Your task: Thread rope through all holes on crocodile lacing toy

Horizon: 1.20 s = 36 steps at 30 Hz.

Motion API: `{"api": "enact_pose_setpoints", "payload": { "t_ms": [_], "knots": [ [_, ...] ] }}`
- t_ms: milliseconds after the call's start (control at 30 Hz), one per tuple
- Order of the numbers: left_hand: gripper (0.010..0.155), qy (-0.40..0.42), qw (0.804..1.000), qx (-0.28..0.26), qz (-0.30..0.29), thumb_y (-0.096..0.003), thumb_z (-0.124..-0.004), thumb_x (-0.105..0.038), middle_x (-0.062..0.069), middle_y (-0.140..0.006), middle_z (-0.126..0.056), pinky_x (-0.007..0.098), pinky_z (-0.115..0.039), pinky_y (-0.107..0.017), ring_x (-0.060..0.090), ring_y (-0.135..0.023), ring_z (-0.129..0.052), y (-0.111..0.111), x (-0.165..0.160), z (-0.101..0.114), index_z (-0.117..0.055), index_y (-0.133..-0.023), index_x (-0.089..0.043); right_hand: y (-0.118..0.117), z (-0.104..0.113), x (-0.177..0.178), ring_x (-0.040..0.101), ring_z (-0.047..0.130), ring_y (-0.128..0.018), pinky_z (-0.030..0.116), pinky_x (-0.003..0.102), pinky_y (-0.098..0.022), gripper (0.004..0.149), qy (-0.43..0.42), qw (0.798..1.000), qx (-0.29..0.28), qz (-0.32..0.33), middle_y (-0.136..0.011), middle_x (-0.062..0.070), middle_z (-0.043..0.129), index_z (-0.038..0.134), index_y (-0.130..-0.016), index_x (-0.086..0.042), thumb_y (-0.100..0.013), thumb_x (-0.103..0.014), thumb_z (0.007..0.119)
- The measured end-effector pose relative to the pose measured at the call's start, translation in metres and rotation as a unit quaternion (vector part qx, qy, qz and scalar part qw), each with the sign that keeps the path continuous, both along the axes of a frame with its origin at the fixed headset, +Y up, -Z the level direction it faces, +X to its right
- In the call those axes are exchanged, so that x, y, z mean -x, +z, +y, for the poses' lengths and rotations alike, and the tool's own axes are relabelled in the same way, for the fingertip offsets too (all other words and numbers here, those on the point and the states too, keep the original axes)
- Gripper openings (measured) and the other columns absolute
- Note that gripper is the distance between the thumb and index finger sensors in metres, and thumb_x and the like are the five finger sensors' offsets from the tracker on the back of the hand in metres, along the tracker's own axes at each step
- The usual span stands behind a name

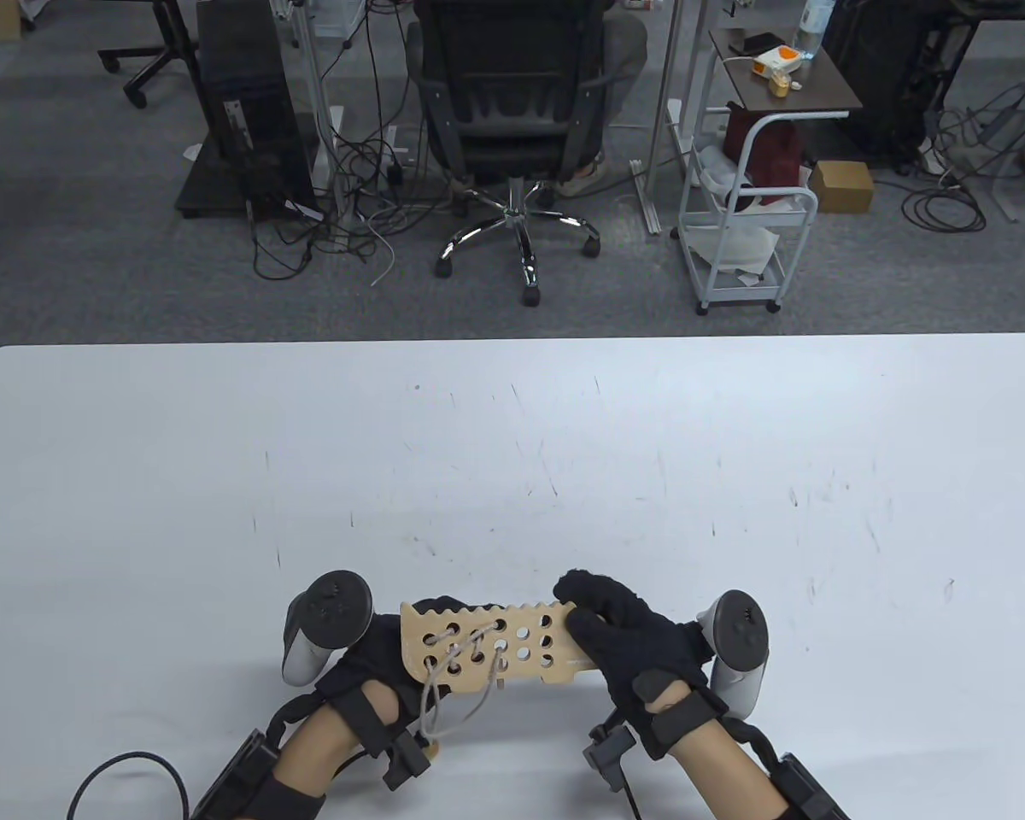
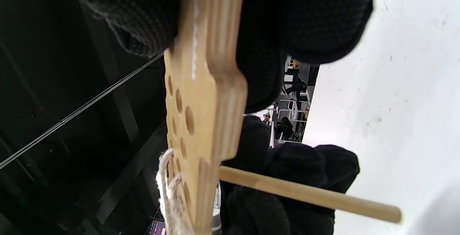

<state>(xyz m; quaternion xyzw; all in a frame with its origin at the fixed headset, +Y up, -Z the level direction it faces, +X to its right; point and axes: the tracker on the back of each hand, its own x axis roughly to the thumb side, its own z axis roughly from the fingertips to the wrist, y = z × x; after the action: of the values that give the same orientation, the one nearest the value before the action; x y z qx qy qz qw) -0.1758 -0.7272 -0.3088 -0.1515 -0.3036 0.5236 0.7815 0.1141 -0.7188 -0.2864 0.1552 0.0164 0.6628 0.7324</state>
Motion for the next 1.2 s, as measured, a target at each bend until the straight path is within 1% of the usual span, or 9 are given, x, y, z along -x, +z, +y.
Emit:
{"api": "enact_pose_setpoints", "payload": {
  "t_ms": [133, 233, 400, 467, 567, 733, 900, 1200],
  "knots": [
    [0.056, 0.014, 0.999, 0.015, -0.029, -0.0394, -0.09, -0.045, -0.003, -0.085, -0.085, 0.057, -0.054, -0.074, 0.03, -0.088, -0.078, 0.002, -0.005, -0.001, -0.079, -0.094, -0.049, 0.0, 0.0, 0.001, 0.024, 0.105, -0.051, 0.085, 0.042, -0.039, 0.049, -0.001, 1.0, 0.0, 0.005, -0.074, 0.006, 0.095, 0.072, -0.092, -0.016, -0.047, -0.032, 0.083],
    [0.056, 0.031, 0.998, 0.028, -0.039, -0.039, -0.09, -0.045, -0.004, -0.085, -0.084, 0.057, -0.053, -0.074, 0.03, -0.088, -0.078, 0.004, -0.007, -0.001, -0.079, -0.094, -0.049, 0.0, -0.001, 0.002, 0.024, 0.105, -0.051, 0.085, 0.042, -0.039, 0.049, 0.0, 1.0, 0.002, 0.009, -0.074, 0.006, 0.095, 0.072, -0.092, -0.016, -0.047, -0.032, 0.083],
    [0.051, 0.054, 0.996, 0.055, -0.05, -0.0393, -0.091, -0.044, -0.004, -0.084, -0.085, 0.057, -0.054, -0.074, 0.03, -0.086, -0.079, 0.004, -0.01, -0.003, -0.084, -0.09, -0.048, 0.001, -0.003, 0.005, 0.024, 0.105, -0.052, 0.085, 0.042, -0.039, 0.049, -0.012, 1.0, 0.014, 0.019, -0.074, 0.007, 0.095, 0.072, -0.092, -0.016, -0.047, -0.032, 0.083],
    [0.049, 0.055, 0.996, 0.055, -0.048, -0.0394, -0.092, -0.043, -0.004, -0.083, -0.085, 0.057, -0.054, -0.074, 0.029, -0.085, -0.08, 0.004, -0.01, -0.003, -0.085, -0.088, -0.048, 0.001, -0.003, 0.005, 0.024, 0.105, -0.052, 0.085, 0.042, -0.039, 0.048, -0.012, 1.0, 0.014, 0.02, -0.074, 0.006, 0.095, 0.072, -0.092, -0.016, -0.047, -0.032, 0.083],
    [0.051, 0.05, 0.996, 0.051, -0.048, -0.0385, -0.093, -0.043, -0.004, -0.083, -0.086, 0.057, -0.055, -0.074, 0.029, -0.085, -0.08, 0.005, -0.011, -0.003, -0.085, -0.089, -0.048, 0.001, -0.003, 0.006, 0.024, 0.105, -0.052, 0.085, 0.042, -0.039, 0.049, -0.012, 1.0, 0.015, 0.022, -0.074, 0.006, 0.095, 0.072, -0.092, -0.016, -0.047, -0.032, 0.083],
    [0.047, 0.045, 0.996, 0.052, -0.053, -0.0386, -0.093, -0.043, -0.004, -0.083, -0.086, 0.057, -0.055, -0.074, 0.029, -0.085, -0.081, 0.006, -0.014, -0.003, -0.088, -0.085, -0.046, 0.001, -0.003, 0.006, 0.024, 0.105, -0.052, 0.085, 0.042, -0.039, 0.048, -0.013, 0.999, 0.017, 0.025, -0.074, 0.006, 0.095, 0.072, -0.092, -0.016, -0.047, -0.032, 0.083],
    [0.045, 0.049, 0.997, 0.045, -0.037, -0.0388, -0.092, -0.043, -0.004, -0.081, -0.088, 0.057, -0.057, -0.073, 0.028, -0.083, -0.083, 0.005, -0.011, -0.002, -0.09, -0.084, -0.045, 0.001, -0.003, 0.005, 0.024, 0.105, -0.052, 0.085, 0.042, -0.04, 0.048, -0.014, 0.999, 0.018, 0.022, -0.074, 0.006, 0.095, 0.072, -0.092, -0.016, -0.047, -0.032, 0.083],
    [0.046, 0.049, 0.998, 0.034, 0.021, -0.0402, -0.088, -0.043, -0.004, -0.079, -0.091, 0.056, -0.059, -0.072, 0.028, -0.08, -0.087, -0.003, 0.004, -0.001, -0.09, -0.086, -0.04, -0.001, -0.002, -0.001, 0.024, 0.104, -0.053, 0.084, 0.042, -0.04, 0.048, -0.02, 1.0, 0.019, 0.007, -0.075, 0.006, 0.095, 0.072, -0.092, -0.017, -0.048, -0.033, 0.082]
  ]
}}
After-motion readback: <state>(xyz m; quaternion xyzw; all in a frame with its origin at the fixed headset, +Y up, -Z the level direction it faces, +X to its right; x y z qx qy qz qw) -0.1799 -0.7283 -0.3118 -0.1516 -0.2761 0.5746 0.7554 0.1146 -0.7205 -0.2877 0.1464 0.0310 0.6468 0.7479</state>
